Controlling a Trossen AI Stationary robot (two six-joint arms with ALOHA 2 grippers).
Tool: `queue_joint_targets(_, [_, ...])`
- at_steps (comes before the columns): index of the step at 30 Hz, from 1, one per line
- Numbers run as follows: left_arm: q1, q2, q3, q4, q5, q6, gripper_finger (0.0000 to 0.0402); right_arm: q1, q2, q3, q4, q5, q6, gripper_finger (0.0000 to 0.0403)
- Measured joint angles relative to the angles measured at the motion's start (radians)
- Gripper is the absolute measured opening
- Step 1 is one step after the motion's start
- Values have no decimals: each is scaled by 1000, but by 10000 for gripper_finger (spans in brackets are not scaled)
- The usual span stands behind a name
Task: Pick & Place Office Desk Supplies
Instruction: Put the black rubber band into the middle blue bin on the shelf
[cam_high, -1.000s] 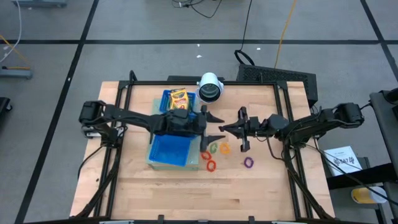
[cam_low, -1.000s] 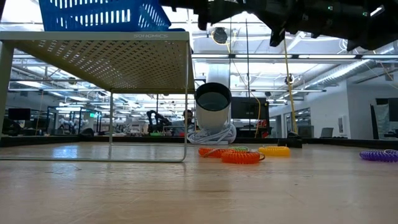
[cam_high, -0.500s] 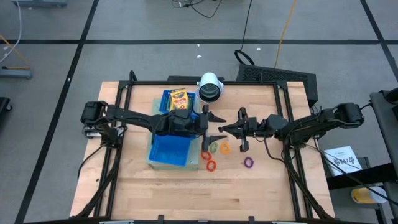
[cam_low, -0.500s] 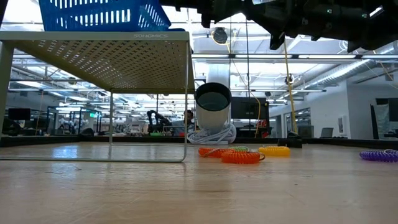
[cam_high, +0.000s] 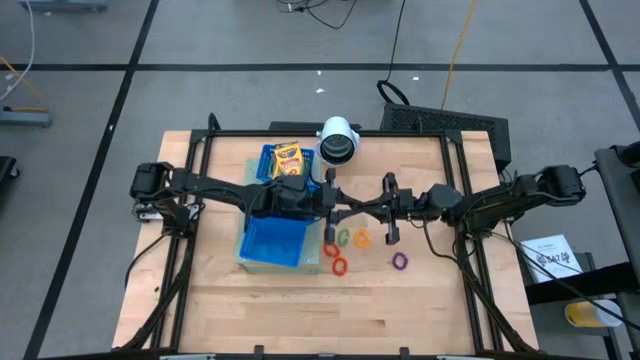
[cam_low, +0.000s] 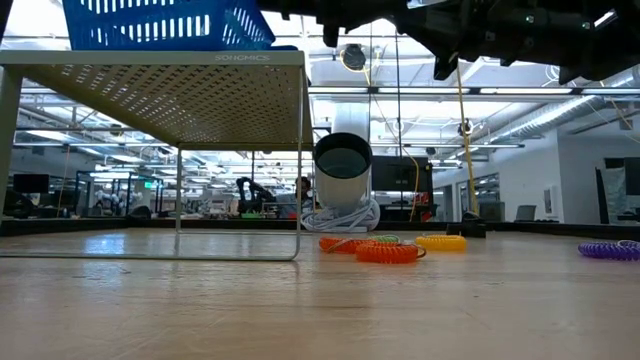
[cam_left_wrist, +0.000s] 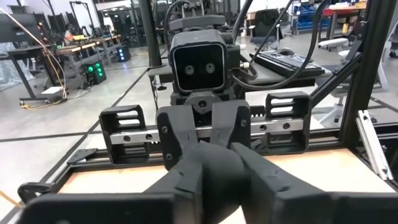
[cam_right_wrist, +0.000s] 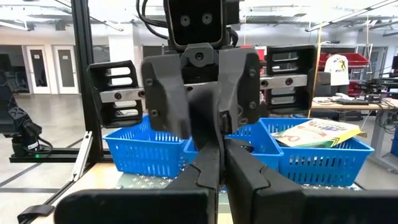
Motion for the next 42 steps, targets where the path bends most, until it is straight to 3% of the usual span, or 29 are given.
queue_joint_targets(7, [0, 0, 0, -11, -1, 20, 9, 0, 0, 0, -19, -2, -17, 12])
queue_joint_targets(14, [0, -26, -1, -27, 3, 19, 19, 0, -8, 0, -126, 89, -33, 82])
queue_joint_targets(19, [0, -115, -1, -155, 3, 35, 7, 0, -78, -1, -231, 203, -31, 151])
queue_joint_targets(25, [0, -272, -27, -342, 11, 59, 8, 1, -184, -1, -357, 210, -22, 193])
queue_joint_targets(29, [0, -394, -135, -347, 28, 49, 10, 0, -231, -15, -399, 207, -12, 195])
queue_joint_targets(37, [2, -674, -436, -246, -98, -58, 13, 0, -276, -63, -370, 210, -8, 179])
queue_joint_targets(42, [0, -772, -558, -215, -105, -131, 5, 0, -276, -76, -339, 211, -10, 172])
